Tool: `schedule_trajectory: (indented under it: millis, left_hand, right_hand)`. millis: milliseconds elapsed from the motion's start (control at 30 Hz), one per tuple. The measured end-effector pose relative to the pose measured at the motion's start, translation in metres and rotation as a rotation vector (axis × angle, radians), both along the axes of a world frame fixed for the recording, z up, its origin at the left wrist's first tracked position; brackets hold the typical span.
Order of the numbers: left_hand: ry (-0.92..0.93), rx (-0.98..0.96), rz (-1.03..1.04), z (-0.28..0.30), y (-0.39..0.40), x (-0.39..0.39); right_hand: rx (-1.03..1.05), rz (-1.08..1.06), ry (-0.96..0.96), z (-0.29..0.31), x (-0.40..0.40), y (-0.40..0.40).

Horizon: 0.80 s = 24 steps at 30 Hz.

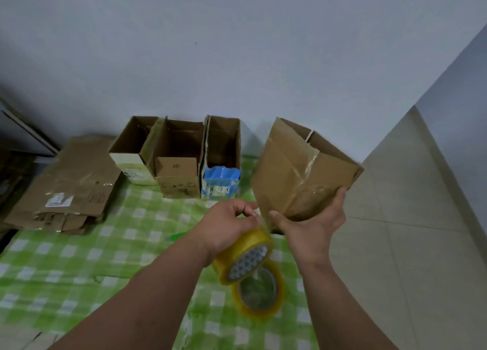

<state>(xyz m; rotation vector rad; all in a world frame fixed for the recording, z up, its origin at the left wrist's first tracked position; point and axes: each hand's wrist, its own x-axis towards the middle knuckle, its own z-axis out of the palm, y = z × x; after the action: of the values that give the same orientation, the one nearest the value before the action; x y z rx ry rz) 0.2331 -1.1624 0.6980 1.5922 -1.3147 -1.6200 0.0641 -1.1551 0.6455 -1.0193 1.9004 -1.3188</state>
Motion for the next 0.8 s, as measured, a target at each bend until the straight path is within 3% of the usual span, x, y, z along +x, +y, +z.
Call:
schedule_trajectory:
  millis: [100,367,567,800]
  left_hand:
    - [-0.015,0.017,0.001,-0.011,-0.026,-0.008]
    - [-0.091,0.124,0.089,-0.053,-0.061,0.008]
    - [-0.092,0.150,0.131,-0.069,-0.061,0.017]
    - [-0.109,0.187,0.229,-0.074,-0.064,0.028]
  right_hand:
    - [-0.047,0.070,0.050,-0.012,0.003,-0.030]
    - [-0.002,0.299,-0.089,-0.070,0.007,-0.042]
    - [-0.063,0.423,0.220,-0.075,0.011,-0.055]
    - [-0.079,0.647,0.362,-0.070,0.026,-0.066]
